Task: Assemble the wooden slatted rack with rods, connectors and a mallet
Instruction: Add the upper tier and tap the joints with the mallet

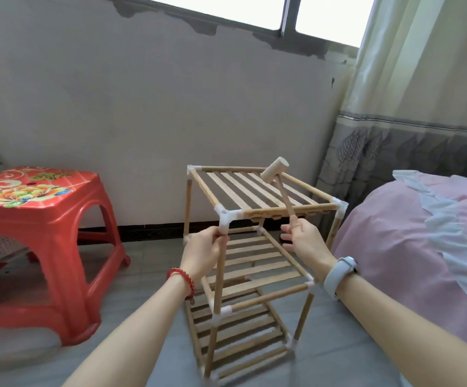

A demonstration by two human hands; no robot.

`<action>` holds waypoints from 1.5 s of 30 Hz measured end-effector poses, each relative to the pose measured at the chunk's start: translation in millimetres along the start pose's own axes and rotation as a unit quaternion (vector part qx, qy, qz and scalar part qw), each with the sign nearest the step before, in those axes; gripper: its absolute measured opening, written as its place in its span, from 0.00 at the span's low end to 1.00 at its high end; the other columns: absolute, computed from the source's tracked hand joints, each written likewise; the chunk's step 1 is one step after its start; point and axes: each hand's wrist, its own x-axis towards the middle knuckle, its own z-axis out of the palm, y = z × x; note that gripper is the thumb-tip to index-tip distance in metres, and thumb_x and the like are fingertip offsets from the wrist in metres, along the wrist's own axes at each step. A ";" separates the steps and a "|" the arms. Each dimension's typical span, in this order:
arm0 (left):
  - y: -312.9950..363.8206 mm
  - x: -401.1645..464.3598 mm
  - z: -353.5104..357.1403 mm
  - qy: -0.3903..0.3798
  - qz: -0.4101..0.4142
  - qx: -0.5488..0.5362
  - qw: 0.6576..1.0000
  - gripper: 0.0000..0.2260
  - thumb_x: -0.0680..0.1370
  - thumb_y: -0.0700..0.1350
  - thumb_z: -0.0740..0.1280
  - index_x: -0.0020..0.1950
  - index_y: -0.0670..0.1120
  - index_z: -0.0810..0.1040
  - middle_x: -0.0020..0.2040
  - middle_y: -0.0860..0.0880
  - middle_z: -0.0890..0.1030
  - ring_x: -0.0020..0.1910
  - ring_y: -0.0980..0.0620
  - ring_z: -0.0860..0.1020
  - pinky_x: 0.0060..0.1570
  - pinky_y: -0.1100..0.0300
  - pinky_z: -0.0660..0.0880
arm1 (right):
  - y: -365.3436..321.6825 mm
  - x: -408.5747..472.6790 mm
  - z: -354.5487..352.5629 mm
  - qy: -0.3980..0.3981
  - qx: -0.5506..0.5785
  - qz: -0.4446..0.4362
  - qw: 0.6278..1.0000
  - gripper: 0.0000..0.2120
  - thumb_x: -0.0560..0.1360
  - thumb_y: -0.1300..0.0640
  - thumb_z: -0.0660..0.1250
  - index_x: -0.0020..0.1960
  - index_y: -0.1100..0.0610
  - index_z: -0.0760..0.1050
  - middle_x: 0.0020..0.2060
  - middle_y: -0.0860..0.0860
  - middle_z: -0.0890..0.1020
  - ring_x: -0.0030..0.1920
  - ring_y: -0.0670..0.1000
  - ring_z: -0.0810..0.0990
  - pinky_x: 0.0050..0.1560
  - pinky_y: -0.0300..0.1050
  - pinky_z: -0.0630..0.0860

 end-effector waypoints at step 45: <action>21.1 -21.7 5.7 -0.040 0.144 0.085 0.985 0.30 0.71 0.51 0.73 0.71 0.51 0.67 0.72 0.61 0.60 0.73 0.67 0.49 0.72 0.59 0.54 | 38.5 -0.3 -68.4 -0.027 -0.217 -0.138 0.966 0.14 0.82 0.52 0.53 0.39 0.50 0.69 0.31 0.48 0.75 0.32 0.48 0.73 0.39 0.50 0.73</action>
